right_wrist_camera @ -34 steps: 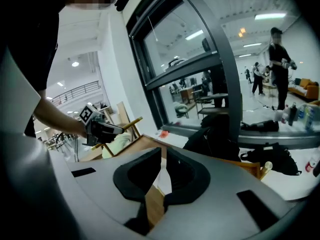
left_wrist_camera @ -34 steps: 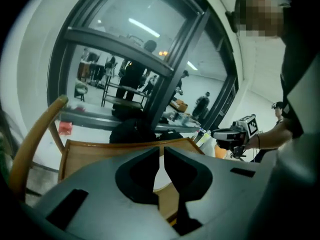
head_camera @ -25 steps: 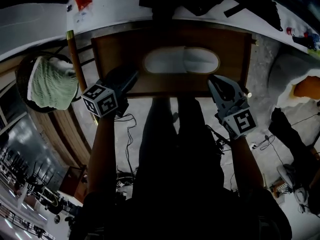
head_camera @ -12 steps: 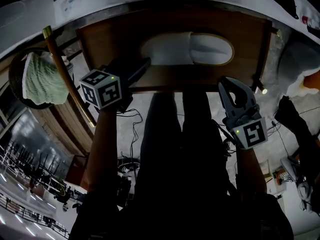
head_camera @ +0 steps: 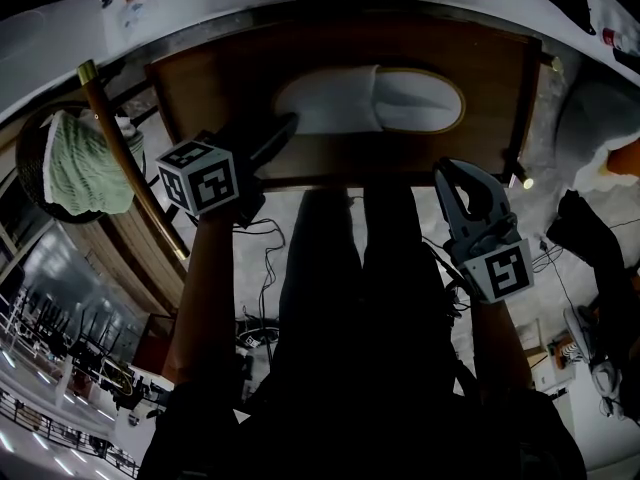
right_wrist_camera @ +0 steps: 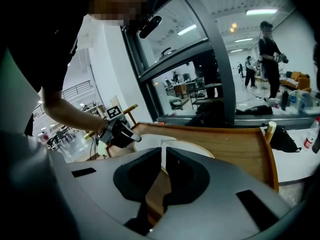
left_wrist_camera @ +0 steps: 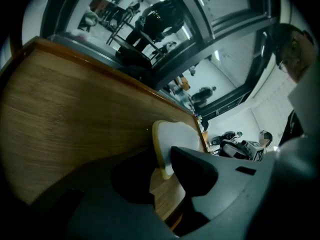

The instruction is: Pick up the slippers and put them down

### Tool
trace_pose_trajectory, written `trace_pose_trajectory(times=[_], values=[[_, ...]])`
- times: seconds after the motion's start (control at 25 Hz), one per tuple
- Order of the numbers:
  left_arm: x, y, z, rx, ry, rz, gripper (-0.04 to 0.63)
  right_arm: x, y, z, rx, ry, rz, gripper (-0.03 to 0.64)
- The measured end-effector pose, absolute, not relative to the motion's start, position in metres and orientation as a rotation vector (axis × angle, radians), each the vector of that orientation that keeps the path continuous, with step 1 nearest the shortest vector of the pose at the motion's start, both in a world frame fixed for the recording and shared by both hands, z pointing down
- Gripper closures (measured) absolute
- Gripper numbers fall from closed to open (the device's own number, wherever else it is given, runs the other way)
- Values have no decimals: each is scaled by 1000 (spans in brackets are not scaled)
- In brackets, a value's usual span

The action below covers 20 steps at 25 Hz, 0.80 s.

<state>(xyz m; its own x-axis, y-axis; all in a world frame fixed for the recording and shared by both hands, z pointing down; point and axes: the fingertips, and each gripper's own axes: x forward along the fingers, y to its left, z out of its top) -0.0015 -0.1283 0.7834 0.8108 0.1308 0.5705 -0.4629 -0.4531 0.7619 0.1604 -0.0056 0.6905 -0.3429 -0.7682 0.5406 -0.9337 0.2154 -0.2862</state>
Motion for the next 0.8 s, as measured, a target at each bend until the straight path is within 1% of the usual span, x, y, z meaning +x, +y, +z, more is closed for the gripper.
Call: trace_pose_trajectory(times=[0.28,0.48,0.64,0.8], values=[[-3,-123,774,1905,-240,651,526,160,-4,689,1592,-2218,802,580],[-5,-121,754,1908,-257,605,535,153,-5,675,1571,-2247,752,581],[-8,-117,730,1892,-260,552,538,147,-13,642,1572,-2278,621,580],[-7,-122,684,1928,-278,464,538,149,-24,594,1590,-2297,471,580]])
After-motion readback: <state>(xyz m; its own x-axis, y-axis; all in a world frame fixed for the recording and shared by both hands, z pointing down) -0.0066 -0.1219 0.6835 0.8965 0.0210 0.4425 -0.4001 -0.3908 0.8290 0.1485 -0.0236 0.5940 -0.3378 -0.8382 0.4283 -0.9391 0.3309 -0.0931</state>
